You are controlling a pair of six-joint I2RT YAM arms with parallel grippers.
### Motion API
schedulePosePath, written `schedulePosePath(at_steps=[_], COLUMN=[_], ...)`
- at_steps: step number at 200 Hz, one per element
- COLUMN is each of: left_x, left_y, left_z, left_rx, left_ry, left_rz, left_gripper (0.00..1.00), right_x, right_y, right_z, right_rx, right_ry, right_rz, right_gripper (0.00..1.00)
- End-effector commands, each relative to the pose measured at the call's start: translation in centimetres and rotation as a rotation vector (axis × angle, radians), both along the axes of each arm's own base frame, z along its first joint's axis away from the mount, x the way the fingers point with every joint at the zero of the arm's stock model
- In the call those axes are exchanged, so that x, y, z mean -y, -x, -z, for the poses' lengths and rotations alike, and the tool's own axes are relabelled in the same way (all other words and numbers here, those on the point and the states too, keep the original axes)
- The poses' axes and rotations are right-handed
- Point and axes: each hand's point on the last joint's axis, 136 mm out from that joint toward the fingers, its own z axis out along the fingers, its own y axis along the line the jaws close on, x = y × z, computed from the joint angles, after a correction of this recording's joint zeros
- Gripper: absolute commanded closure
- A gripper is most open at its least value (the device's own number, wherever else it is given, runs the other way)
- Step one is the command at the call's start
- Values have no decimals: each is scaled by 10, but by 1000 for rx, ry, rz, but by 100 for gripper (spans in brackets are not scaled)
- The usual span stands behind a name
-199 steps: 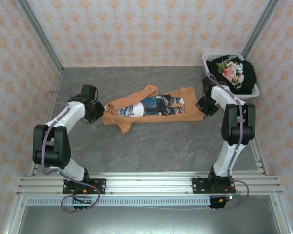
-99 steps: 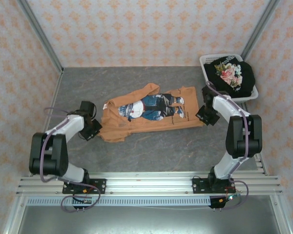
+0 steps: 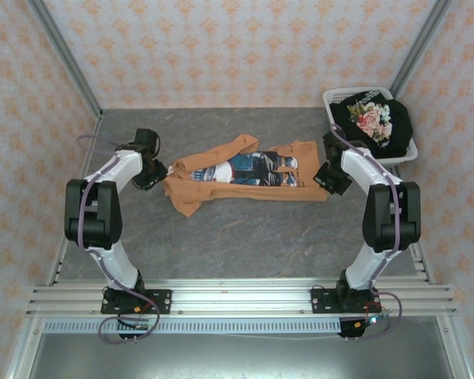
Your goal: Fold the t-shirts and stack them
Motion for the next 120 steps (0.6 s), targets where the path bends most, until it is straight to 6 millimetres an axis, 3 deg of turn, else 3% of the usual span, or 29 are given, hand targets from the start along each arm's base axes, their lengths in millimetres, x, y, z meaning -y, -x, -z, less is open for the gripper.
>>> schedulePosePath(at_steps=[1,22,40,59,84,120], left_x=[-6,11,45,80,106,114], left_y=[23,59,88,105,105,88], left_z=[-11,-26,-25,-16,4,21], left_rx=[-61,-77,-97,-116,-121,-145], left_ry=[-74,-86,-53,-9,66,69], left_rz=[-10,-19,7,24,-18,-25], left_gripper=[41,40,41,41,41,40], right_x=[-5,-8,-10,-11,-11,-11], right_y=[-1,4,7,7,8,10], right_z=[-1,0,-1,-3,-3,-4], right_rx=[1,-1,1,7,3,5], right_ry=[12,9,6,6,6,8], right_rz=[9,8,5,0,-9,-12], right_gripper=[100,100,100,100,100,100])
